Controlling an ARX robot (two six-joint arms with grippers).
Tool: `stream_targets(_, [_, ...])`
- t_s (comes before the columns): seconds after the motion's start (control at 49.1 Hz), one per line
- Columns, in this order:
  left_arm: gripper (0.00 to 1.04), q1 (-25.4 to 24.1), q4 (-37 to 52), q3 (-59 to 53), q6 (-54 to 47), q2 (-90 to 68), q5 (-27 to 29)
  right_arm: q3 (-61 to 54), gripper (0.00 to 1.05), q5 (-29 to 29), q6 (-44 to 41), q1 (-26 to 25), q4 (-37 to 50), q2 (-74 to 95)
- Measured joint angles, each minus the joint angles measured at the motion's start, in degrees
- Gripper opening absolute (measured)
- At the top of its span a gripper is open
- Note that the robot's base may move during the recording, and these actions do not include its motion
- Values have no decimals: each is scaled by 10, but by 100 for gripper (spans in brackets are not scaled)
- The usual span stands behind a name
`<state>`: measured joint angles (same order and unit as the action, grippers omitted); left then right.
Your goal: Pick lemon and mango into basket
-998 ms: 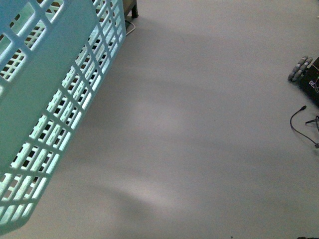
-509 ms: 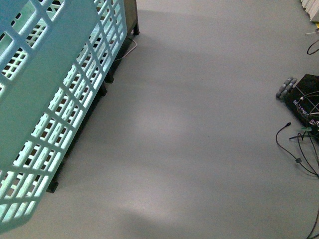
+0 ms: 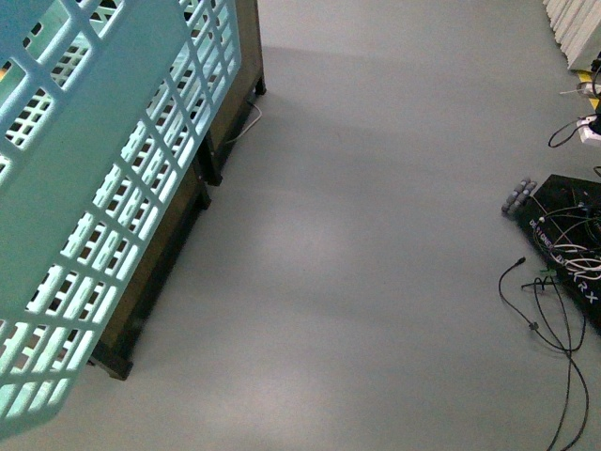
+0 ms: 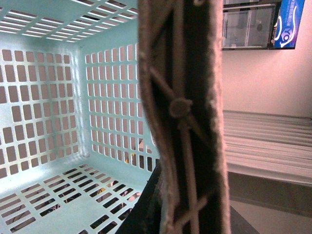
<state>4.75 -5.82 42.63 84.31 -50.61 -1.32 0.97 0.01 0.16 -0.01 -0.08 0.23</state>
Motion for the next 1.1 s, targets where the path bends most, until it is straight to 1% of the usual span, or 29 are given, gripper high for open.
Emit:
stream_targets(0.265, [5, 0, 0, 1, 1, 0, 0, 0, 96, 2, 0, 0, 0, 0])
stream_targets(0.387, [5, 3, 0, 2, 3, 1, -11, 0, 96, 2, 0, 0, 0, 0])
stream_targets(0.57, [5, 2, 0, 2, 7, 0, 0, 0, 96, 2, 0, 0, 0, 0])
stream_targets(1.1, [5, 1, 0, 2, 2, 0, 0, 0, 96, 0, 0, 0, 0, 0])
